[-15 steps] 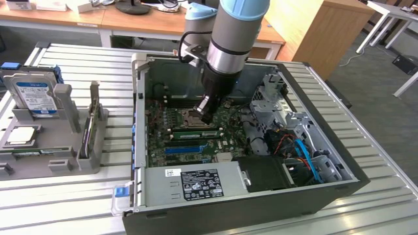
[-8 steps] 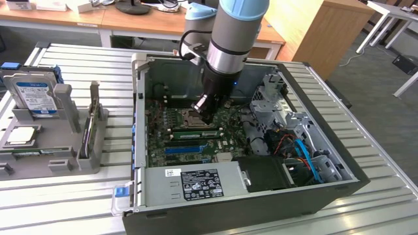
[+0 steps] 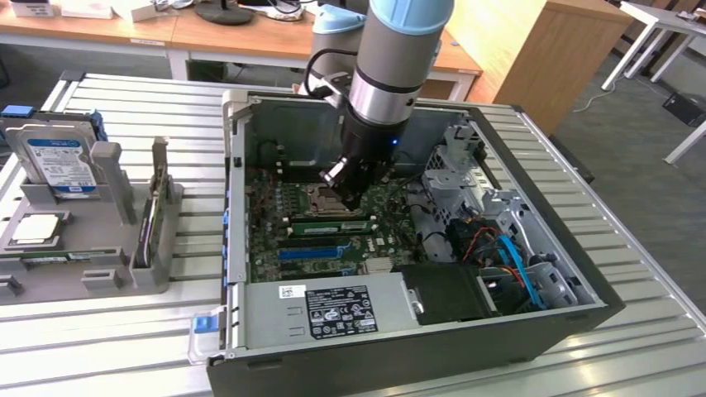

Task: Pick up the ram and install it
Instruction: 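Press down the ram until it locks into place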

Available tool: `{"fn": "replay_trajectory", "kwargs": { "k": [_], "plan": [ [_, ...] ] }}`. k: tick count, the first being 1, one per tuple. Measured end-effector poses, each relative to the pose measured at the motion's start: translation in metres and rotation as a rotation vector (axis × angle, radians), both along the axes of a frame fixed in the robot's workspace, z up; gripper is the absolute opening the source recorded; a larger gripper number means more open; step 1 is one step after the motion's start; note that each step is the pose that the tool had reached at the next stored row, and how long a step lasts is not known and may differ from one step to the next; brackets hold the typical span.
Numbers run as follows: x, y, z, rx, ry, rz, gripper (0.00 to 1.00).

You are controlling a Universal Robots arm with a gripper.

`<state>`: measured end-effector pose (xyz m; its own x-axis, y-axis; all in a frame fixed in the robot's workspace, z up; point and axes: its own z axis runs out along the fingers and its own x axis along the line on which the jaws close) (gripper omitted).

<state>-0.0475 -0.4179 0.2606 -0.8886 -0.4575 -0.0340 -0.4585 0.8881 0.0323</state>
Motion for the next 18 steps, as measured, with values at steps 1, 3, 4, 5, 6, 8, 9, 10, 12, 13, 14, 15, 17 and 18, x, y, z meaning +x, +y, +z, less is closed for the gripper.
{"fn": "replay_trajectory", "kwargs": {
  "k": [1, 3, 4, 5, 6, 8, 9, 10, 12, 13, 14, 15, 17, 18],
  "plan": [
    [0.0000, 0.0000, 0.0000, -0.0001, 0.0000, -0.017, 0.11],
    [0.0000, 0.0000, 0.0000, 0.0000, 0.0000, -0.051, 0.11],
    [0.0000, 0.0000, 0.0000, 0.0000, 0.0000, -0.068, 0.11],
    [0.0000, 0.0000, 0.0000, -0.0001, 0.0000, -0.086, 0.11],
    [0.0000, 0.0000, 0.0000, -0.0001, 0.0000, -0.102, 0.11],
    [0.0000, 0.0000, -0.0001, 0.0000, 0.0000, -0.133, 0.11],
    [-0.0001, 0.0000, -0.0001, -0.0001, 0.0000, -0.147, 0.11],
    [-0.0001, 0.0000, -0.0001, 0.0000, 0.0000, -0.161, 0.11],
    [-0.0002, 0.0000, -0.0001, -0.0001, 0.0001, -0.182, 0.11],
    [-0.0002, 0.0000, -0.0001, -0.0001, 0.0001, -0.184, 0.11],
    [-0.0002, 0.0000, -0.0001, 0.0000, 0.0000, -0.184, 0.11],
    [-0.0002, 0.0000, -0.0001, 0.0000, 0.0000, -0.184, 0.11],
    [-0.0002, 0.0000, -0.0001, -0.0001, 0.0000, -0.184, 0.11],
    [-0.0003, 0.0000, -0.0001, -0.0001, 0.0000, -0.184, 0.11]
  ]
}}
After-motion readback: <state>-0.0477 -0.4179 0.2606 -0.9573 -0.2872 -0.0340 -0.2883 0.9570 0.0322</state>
